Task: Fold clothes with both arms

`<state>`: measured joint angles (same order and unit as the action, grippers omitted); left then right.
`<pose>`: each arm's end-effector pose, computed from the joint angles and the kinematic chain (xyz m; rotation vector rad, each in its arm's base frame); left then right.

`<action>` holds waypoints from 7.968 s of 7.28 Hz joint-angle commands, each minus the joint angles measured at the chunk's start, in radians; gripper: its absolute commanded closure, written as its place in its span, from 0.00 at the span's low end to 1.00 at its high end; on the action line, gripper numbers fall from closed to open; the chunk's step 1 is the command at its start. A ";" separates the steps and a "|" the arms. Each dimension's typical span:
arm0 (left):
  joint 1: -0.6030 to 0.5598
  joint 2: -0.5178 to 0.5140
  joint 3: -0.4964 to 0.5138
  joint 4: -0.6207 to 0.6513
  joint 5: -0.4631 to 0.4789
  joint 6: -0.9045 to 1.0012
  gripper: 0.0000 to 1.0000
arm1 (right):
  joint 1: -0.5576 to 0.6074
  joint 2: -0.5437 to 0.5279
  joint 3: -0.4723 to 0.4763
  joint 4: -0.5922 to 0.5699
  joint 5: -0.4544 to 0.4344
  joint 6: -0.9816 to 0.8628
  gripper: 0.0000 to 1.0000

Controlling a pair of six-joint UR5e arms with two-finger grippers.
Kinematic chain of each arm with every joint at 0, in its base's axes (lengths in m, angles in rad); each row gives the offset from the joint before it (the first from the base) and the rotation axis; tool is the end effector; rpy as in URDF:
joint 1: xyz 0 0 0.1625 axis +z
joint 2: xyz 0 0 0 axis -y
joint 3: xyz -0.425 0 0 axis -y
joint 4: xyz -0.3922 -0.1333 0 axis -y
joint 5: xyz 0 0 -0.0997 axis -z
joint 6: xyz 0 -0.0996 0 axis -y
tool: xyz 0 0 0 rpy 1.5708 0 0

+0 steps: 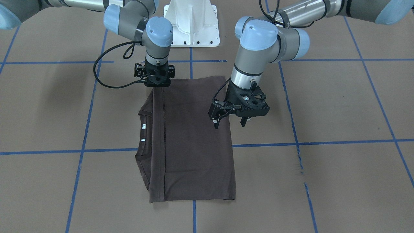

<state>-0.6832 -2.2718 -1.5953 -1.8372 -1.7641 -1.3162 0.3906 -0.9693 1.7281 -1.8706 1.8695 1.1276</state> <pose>0.4739 -0.5329 0.1971 0.2898 0.9656 -0.2960 -0.5676 -0.3462 0.2842 -0.0839 -0.5356 -0.1198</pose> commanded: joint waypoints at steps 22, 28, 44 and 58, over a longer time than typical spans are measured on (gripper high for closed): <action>0.053 0.160 -0.162 -0.063 -0.045 -0.101 0.00 | 0.270 0.068 -0.158 0.312 0.065 -0.138 0.00; 0.051 0.158 -0.235 -0.062 -0.041 -0.098 0.00 | 0.289 0.162 -0.400 0.306 0.040 -0.327 0.00; 0.126 0.239 -0.250 -0.068 -0.038 -0.339 0.00 | 0.396 0.050 -0.131 0.191 0.155 -0.384 0.00; 0.387 0.215 -0.195 0.056 0.117 -0.598 1.00 | 0.281 -0.109 0.182 0.203 0.192 -0.088 0.00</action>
<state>-0.2942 -2.0585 -1.7811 -1.7821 -1.6474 -1.9189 0.6719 -1.0774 1.9100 -1.6674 2.0617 1.0388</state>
